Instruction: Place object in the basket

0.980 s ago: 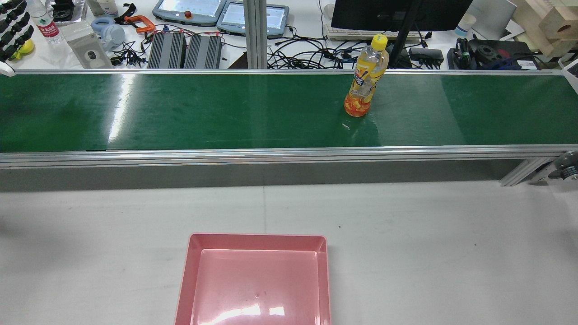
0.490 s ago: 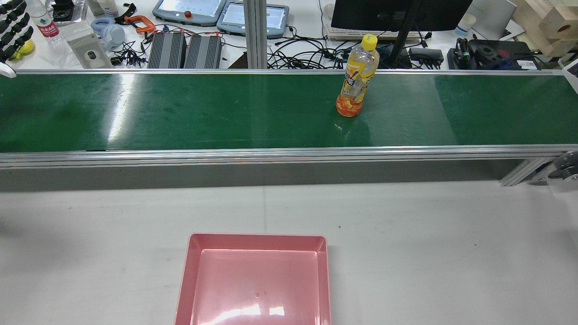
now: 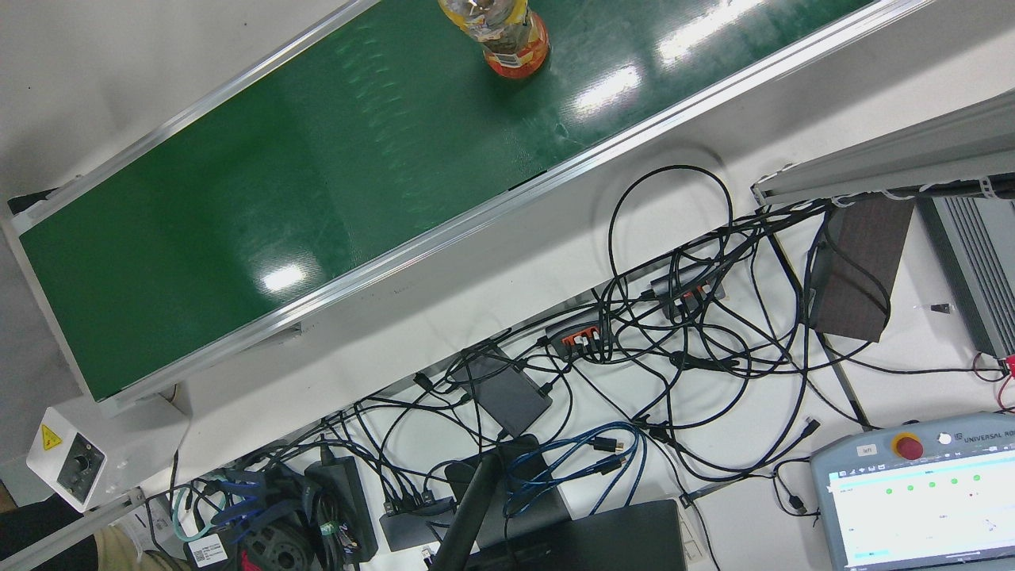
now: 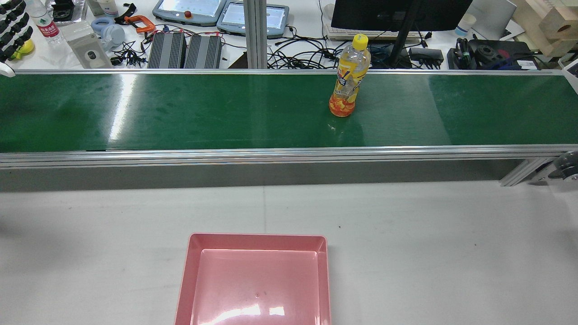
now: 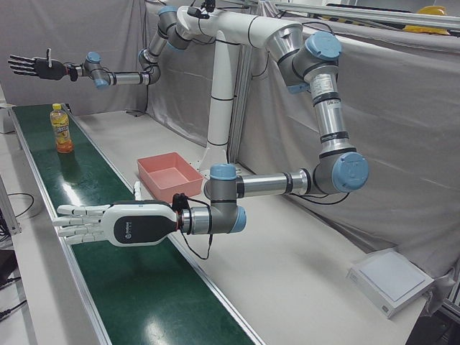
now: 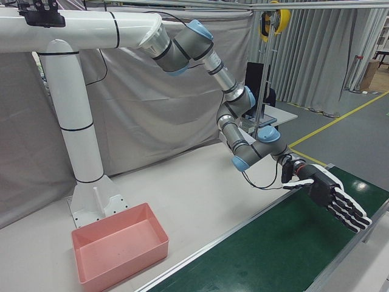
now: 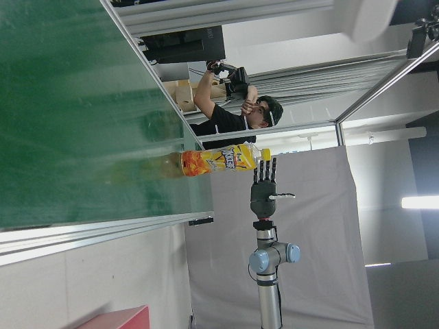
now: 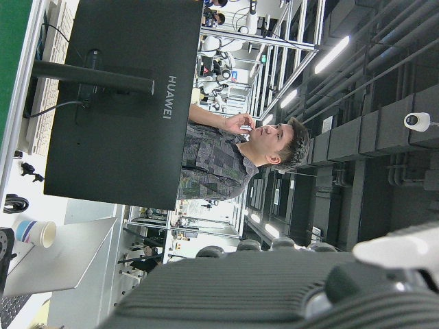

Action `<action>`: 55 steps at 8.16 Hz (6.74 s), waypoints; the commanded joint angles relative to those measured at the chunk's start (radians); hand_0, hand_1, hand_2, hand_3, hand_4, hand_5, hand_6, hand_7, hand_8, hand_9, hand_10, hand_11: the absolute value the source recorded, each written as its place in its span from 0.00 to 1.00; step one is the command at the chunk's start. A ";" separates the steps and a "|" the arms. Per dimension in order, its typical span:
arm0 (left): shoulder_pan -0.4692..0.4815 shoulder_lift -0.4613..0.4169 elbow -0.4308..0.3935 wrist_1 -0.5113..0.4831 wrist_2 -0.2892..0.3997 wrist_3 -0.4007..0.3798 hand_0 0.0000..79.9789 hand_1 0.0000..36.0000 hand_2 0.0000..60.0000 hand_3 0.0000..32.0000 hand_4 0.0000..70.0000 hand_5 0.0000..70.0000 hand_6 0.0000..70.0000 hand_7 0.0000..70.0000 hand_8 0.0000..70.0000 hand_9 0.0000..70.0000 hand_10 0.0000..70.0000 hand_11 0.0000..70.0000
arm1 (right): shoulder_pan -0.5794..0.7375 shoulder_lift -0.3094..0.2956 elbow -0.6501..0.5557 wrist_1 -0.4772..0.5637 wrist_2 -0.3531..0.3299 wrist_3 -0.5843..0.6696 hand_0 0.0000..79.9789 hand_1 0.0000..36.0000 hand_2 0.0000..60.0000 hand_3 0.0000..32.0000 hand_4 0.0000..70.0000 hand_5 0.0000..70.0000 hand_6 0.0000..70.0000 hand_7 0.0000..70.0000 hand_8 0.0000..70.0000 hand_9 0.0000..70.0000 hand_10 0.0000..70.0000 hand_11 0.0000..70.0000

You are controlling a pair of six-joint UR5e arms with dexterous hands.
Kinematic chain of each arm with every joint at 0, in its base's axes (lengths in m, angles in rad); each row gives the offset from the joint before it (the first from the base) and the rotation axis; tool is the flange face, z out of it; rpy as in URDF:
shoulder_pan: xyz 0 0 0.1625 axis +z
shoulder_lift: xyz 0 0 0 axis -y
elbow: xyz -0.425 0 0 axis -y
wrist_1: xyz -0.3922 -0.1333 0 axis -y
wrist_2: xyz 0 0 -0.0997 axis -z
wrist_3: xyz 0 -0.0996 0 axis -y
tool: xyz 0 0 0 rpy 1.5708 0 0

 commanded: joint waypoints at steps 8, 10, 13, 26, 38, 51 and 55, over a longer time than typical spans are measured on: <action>-0.001 0.001 -0.005 0.000 0.001 -0.002 0.85 0.35 0.00 0.00 0.00 0.15 0.00 0.01 0.00 0.00 0.00 0.03 | 0.000 0.000 0.000 0.000 0.000 0.000 0.00 0.00 0.00 0.00 0.00 0.00 0.00 0.00 0.00 0.00 0.00 0.00; -0.001 0.001 -0.005 0.000 0.001 -0.002 0.87 0.36 0.00 0.00 0.00 0.15 0.00 0.01 0.00 0.00 0.00 0.02 | 0.000 0.000 -0.002 0.000 0.000 0.000 0.00 0.00 0.00 0.00 0.00 0.00 0.00 0.00 0.00 0.00 0.00 0.00; -0.003 0.002 -0.011 0.000 0.001 -0.002 0.86 0.36 0.00 0.00 0.00 0.13 0.00 0.01 0.00 0.00 0.00 0.03 | 0.000 0.000 0.000 0.000 0.000 0.000 0.00 0.00 0.00 0.00 0.00 0.00 0.00 0.00 0.00 0.00 0.00 0.00; 0.005 -0.009 -0.017 0.005 -0.003 0.021 0.87 0.36 0.00 0.00 0.00 0.15 0.00 0.00 0.00 0.00 0.01 0.05 | 0.000 0.000 0.000 0.000 0.000 0.000 0.00 0.00 0.00 0.00 0.00 0.00 0.00 0.00 0.00 0.00 0.00 0.00; 0.148 -0.105 -0.046 0.121 -0.074 0.087 0.83 0.35 0.00 0.00 0.00 0.14 0.00 0.00 0.00 0.00 0.00 0.03 | 0.000 0.000 0.002 -0.002 0.000 0.000 0.00 0.00 0.00 0.00 0.00 0.00 0.00 0.00 0.00 0.00 0.00 0.00; 0.303 -0.173 -0.112 0.354 -0.271 0.133 0.88 0.37 0.00 0.03 0.00 0.14 0.00 0.00 0.00 0.00 0.00 0.03 | 0.002 -0.002 0.005 -0.002 -0.002 0.000 0.00 0.00 0.00 0.00 0.00 0.00 0.00 0.00 0.00 0.00 0.00 0.00; 0.301 -0.191 -0.150 0.350 -0.269 0.133 0.90 0.37 0.00 0.00 0.00 0.17 0.00 0.00 0.00 0.00 0.00 0.03 | 0.002 -0.002 0.005 -0.002 0.000 0.000 0.00 0.00 0.00 0.00 0.00 0.00 0.00 0.00 0.00 0.00 0.00 0.00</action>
